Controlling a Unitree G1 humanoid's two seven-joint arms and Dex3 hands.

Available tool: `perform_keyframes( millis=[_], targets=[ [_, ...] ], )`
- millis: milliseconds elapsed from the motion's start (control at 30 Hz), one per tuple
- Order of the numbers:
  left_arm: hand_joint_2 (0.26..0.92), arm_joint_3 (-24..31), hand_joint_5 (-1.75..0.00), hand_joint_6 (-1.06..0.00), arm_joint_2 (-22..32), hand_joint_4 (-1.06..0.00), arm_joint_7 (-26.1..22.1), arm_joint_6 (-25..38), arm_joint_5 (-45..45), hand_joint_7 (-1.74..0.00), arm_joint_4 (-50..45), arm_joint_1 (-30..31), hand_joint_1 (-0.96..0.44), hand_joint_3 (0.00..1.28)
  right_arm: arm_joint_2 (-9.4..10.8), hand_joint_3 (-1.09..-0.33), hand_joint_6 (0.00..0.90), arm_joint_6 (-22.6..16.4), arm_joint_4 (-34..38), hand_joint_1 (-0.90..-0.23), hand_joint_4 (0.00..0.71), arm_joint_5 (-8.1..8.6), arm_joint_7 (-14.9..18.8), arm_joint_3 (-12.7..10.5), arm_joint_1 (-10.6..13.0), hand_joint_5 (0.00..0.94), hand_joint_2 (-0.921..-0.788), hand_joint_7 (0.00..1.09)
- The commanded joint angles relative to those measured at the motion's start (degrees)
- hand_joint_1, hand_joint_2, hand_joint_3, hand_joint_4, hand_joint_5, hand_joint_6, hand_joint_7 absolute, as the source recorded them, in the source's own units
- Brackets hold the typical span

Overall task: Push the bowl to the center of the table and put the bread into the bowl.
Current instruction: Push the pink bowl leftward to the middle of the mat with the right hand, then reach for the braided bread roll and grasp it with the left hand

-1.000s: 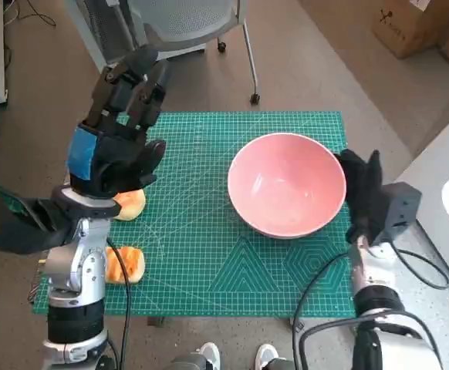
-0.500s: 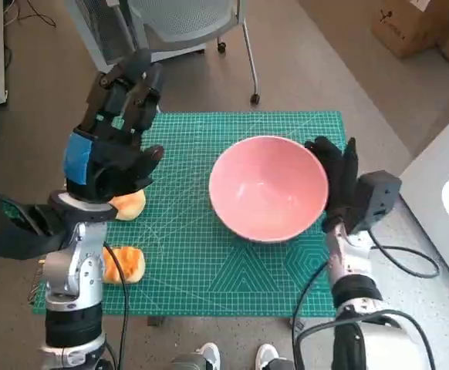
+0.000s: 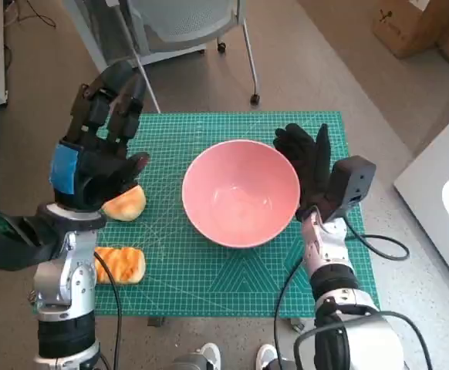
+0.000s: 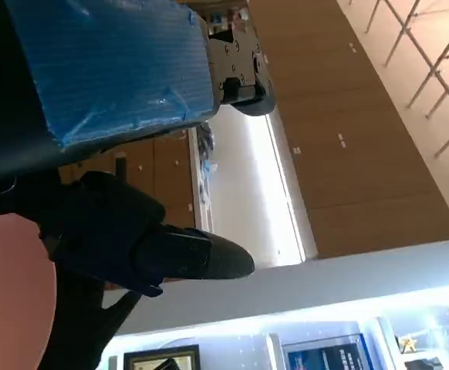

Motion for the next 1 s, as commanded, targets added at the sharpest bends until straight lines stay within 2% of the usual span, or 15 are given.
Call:
perform_keyframes(
  millis=[33, 267, 467, 800, 1000],
  targets=[
    [0.900, 0.74, -0.01, 0.00, 0.75, -0.08, -0.10, -0.84, 0.05, -0.55, -1.28, 0.96, -0.51, 0.13, 1.30, -0.801, 0.387, 1.84, 1.10, -0.553, 0.181, 0.29, 0.01, -0.44, -0.16, 0.005, -0.921, 0.04],
    [0.909, 0.81, -0.01, 0.00, 0.46, -0.08, 0.43, -0.75, 0.34, -0.55, -1.94, 1.63, -0.51, 0.12, 1.99, -0.786, 0.390, 2.29, 1.16, -0.561, 0.186, 0.49, 0.49, -0.88, -0.56, 0.006, -0.921, 0.04],
    [0.915, 0.49, -0.01, 0.00, 0.21, -0.09, 1.06, -0.69, 0.67, -0.55, -2.60, 2.16, -0.53, 0.11, 1.31, -0.778, 0.388, 2.05, 1.01, -0.573, 0.188, 0.01, 1.19, -0.68, -0.61, 0.006, -0.921, 0.04],
    [0.921, 0.87, -0.02, 0.00, 0.42, -0.10, 1.37, -0.36, 0.06, -0.56, -3.11, 2.56, -0.52, 0.09, -2.84, -0.780, 0.379, -1.31, -1.00, -0.572, 0.197, -1.47, 2.49, 1.22, -1.92, 0.008, -0.921, 0.04],
    [0.921, 0.94, -0.02, 0.00, 0.53, -0.11, 1.40, -0.28, -0.01, -0.57, -3.31, 2.36, -0.50, 0.09, -5.37, -0.731, 0.381, -6.83, -3.74, -0.607, 0.204, -1.66, 4.37, 2.06, -3.22, 0.008, -0.921, 0.04]
  ],
)
